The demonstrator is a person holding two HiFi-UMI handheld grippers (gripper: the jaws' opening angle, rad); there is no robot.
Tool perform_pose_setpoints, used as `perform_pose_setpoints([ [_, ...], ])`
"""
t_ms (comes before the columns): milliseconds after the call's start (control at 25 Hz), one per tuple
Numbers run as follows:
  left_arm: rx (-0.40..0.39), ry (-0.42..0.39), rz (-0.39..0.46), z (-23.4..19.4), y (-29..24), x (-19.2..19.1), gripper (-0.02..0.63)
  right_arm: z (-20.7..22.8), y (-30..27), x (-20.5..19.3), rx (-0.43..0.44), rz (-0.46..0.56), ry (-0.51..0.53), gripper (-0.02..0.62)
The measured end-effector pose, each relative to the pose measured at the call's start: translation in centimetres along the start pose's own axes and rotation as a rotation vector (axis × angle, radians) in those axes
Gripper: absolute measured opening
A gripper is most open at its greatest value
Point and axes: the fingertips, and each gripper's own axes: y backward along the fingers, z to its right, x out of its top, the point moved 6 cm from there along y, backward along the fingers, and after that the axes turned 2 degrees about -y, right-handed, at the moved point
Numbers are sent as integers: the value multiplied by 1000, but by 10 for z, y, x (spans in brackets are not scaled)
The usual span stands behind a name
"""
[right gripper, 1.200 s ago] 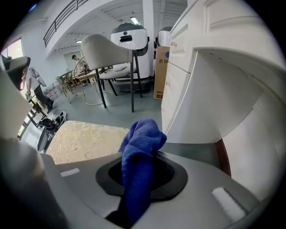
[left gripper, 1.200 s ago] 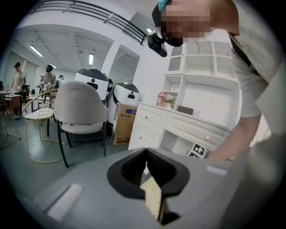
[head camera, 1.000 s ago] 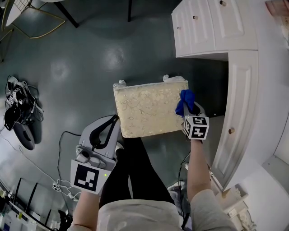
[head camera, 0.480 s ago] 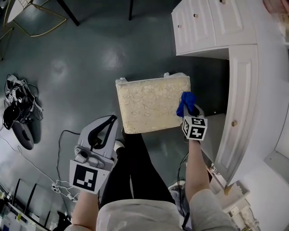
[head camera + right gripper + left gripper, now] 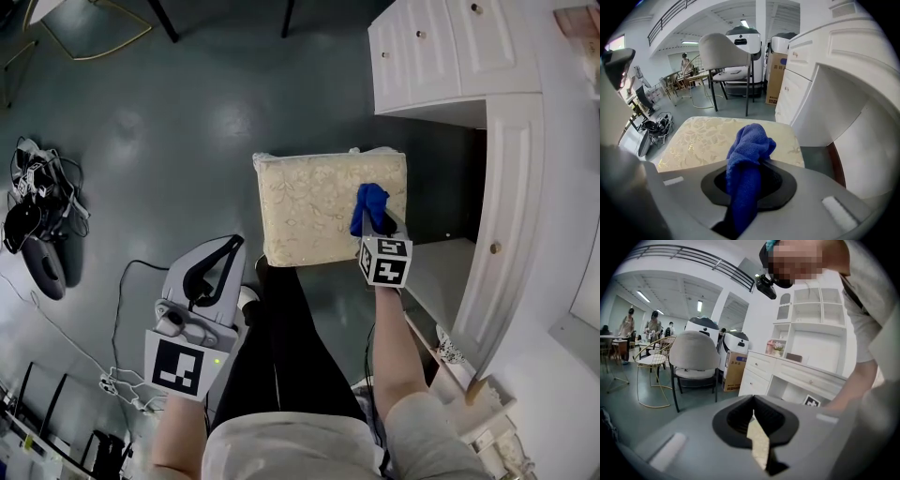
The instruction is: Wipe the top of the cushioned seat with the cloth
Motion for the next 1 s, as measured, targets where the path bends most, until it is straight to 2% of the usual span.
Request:
perform_pose_setpoints([
  [320,68,28,22,-12,38,-9,0,-65,-2,7,56,9,72,69],
  [1000,187,67,51,-34,95,-22,0,-173,-4,15,176,15,193,69],
])
